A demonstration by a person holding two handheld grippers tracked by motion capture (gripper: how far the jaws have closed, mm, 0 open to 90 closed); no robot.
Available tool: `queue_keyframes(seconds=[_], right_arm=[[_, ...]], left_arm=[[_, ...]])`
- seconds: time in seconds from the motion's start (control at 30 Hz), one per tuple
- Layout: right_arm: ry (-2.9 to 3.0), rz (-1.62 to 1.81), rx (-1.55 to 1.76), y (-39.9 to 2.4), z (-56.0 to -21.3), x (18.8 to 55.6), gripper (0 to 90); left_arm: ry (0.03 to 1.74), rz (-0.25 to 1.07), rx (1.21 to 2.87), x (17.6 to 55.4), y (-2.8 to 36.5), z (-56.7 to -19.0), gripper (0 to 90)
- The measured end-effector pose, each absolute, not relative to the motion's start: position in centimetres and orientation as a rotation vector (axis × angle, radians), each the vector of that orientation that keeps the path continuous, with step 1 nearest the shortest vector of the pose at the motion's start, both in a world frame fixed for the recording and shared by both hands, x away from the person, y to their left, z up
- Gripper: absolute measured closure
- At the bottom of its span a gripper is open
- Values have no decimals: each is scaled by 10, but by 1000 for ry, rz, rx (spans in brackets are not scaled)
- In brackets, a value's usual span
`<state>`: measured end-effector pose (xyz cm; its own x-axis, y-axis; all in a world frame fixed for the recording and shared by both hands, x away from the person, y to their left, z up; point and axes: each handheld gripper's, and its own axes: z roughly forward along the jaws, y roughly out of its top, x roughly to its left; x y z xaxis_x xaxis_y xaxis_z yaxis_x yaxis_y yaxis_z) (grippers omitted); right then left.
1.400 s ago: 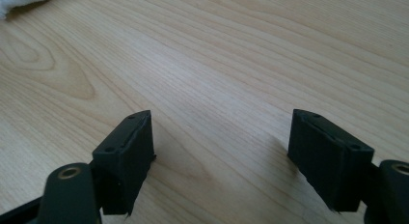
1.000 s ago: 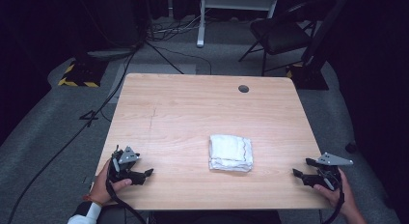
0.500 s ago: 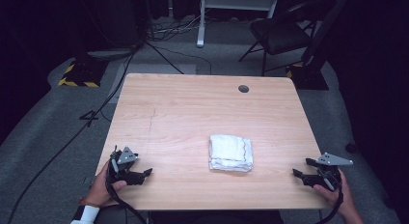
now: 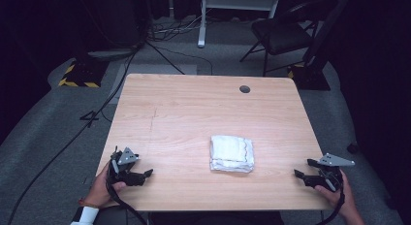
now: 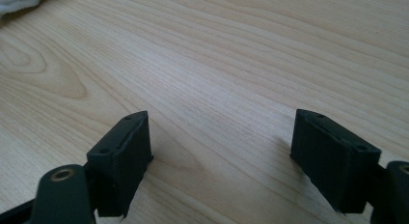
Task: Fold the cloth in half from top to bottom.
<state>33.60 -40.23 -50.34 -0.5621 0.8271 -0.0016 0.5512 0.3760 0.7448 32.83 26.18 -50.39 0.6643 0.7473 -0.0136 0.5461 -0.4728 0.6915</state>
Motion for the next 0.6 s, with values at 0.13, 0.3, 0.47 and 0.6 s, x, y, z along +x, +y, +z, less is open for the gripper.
queue_keyframes(seconds=[0.13, 0.3, 0.47, 0.6], right_arm=[[2266, 1011, 1199, -402, -503, 336, 222], [2266, 1011, 1199, -402, -503, 336, 222], [2267, 1011, 1199, -402, -503, 336, 222], [2267, 1011, 1199, -402, -503, 336, 222]], left_arm=[[995, 379, 2199, 328, 262, -504, 172], [998, 376, 2199, 328, 262, -504, 172], [995, 379, 2200, 328, 262, -504, 172], [996, 379, 2200, 328, 262, -504, 172]])
